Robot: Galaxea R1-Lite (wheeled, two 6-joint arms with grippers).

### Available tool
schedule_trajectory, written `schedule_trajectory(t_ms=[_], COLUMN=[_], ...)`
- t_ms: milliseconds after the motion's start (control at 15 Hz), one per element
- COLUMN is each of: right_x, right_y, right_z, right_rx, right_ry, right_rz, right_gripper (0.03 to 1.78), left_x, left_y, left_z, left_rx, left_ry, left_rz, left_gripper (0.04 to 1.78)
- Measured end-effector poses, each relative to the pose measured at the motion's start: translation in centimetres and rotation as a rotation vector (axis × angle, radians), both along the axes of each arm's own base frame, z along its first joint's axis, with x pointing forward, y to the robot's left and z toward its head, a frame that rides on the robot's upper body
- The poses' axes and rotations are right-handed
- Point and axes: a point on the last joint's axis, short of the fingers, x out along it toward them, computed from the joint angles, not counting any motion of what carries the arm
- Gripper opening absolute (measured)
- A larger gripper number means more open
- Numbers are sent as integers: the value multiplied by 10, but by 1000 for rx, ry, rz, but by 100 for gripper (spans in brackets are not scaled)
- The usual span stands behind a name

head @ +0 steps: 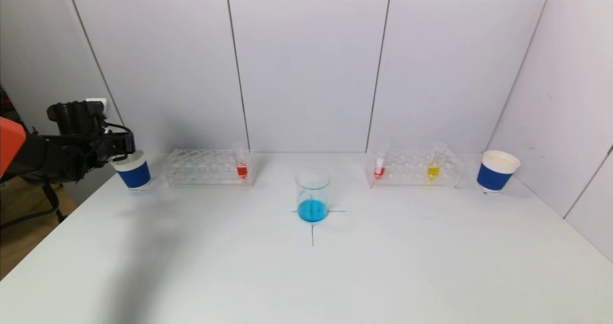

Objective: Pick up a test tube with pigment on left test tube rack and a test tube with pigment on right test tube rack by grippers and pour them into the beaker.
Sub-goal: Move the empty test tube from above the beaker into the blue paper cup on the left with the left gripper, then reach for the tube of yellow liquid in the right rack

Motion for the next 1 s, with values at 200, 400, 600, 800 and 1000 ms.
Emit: schedule_trajectory(t_ms=[200, 400, 600, 800, 1000], right_x=[0, 0, 0, 0, 0], right_y=[0, 0, 0, 0, 0], right_z=[0, 0, 0, 0, 0], right_rx=[0, 0, 0, 0, 0], right_ry=[0, 1, 1, 0, 0], right_rz=[0, 0, 0, 0, 0], right_gripper=[177, 177, 177, 177, 177], left_x=[0, -1, -2, -4, -5], left_y=[-1, -1, -1, -2, -2], left_z=[1, 2, 2, 1, 2], left_rx=[1, 2, 2, 0, -1], left_ry=[-3, -2, -3, 6, 5], left_rz=[-1, -1, -2, -2, -2], left_gripper=[43, 54, 89, 138, 168])
